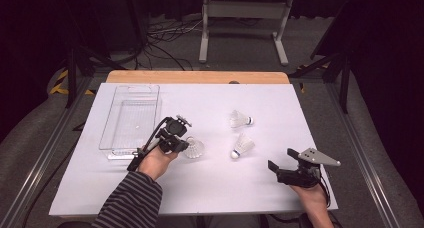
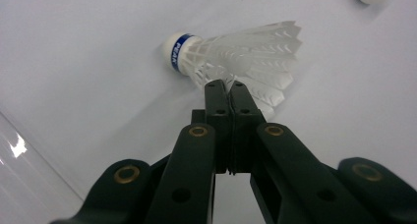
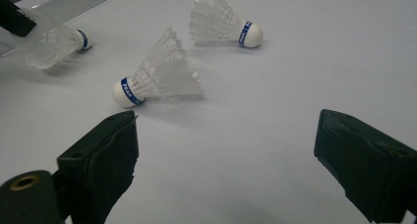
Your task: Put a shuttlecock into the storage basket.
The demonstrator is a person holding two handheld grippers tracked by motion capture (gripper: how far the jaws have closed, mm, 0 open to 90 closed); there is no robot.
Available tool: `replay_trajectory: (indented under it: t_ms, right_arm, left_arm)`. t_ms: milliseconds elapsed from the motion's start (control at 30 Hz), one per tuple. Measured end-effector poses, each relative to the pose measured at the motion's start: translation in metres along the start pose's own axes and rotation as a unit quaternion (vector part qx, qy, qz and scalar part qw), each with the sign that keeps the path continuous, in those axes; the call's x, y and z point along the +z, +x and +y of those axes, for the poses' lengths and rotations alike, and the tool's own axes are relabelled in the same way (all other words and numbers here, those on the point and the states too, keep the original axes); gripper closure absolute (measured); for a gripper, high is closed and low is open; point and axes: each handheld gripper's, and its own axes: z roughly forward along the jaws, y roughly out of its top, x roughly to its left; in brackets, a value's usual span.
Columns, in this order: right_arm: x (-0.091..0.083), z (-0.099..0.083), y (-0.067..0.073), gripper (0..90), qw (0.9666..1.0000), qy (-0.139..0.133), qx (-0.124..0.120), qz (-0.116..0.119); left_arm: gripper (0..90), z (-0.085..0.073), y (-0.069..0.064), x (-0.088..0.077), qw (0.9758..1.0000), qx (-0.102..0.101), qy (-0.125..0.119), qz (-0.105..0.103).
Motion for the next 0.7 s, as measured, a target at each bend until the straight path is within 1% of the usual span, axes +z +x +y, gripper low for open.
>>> replay_trajectory:
  t_ms: [333, 367, 467, 633, 700]
  right_arm:
    - [0.0, 0.0, 0.0, 10.4, 1.0, 0.0, 0.0, 0.0]
    - [0.0, 0.0, 0.0, 10.4, 1.0, 0.0, 0.001, -0.001]
    - [0.001, 0.0, 0.0, 10.4, 1.0, 0.0, 0.001, -0.001]
    - [0.001, 0.0, 0.0, 10.4, 1.0, 0.001, 0.001, -0.001]
    - [0.001, 0.0, 0.0, 10.4, 1.0, 0.001, 0.001, -0.001]
  left_arm:
    - [89.6, -0.003, 0.0, -0.01, 0.9999, 0.004, -0.013, -0.009]
    - [89.7, -0.004, 0.0, -0.012, 0.9998, 0.008, -0.016, -0.011]
    - [89.7, -0.006, 0.002, -0.015, 0.9996, 0.005, -0.02, -0.019]
    - [89.6, -0.008, 0.005, -0.022, 0.9993, 0.001, -0.029, -0.024]
    - [89.7, -0.009, 0.005, -0.023, 0.9993, 0.0, -0.029, -0.025]
